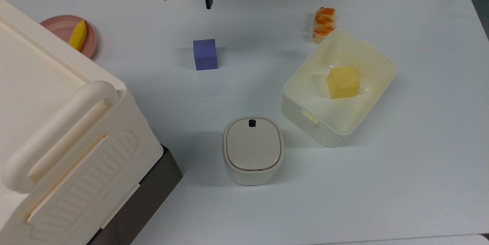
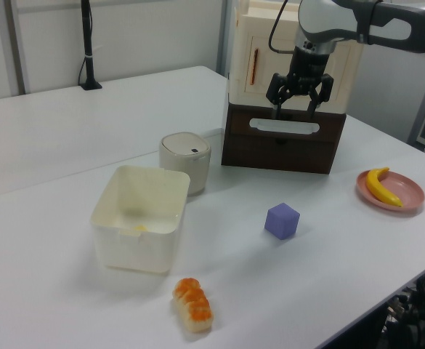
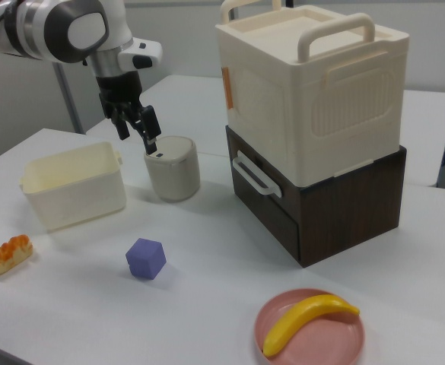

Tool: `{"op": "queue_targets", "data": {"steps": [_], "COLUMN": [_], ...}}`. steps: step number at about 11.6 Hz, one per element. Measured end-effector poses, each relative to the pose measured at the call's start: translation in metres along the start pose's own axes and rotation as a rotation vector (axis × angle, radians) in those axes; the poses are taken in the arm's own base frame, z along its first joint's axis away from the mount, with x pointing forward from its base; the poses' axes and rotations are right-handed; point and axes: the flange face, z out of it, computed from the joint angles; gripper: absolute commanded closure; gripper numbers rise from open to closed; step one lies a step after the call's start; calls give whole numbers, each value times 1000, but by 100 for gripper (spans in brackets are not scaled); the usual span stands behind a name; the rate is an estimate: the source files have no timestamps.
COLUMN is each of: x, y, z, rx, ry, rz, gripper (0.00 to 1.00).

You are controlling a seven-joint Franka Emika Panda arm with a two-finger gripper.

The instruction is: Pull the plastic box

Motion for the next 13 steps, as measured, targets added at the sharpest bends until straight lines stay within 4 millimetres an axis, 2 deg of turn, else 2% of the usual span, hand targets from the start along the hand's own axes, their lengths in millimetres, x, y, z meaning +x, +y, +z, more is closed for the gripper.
{"op": "queue_targets", "data": {"steps": [13], "x": [0], "y": [-2], "z": [0], "rx": [20], "ry": [-5], "rz": [2], "gripper": [0]}}
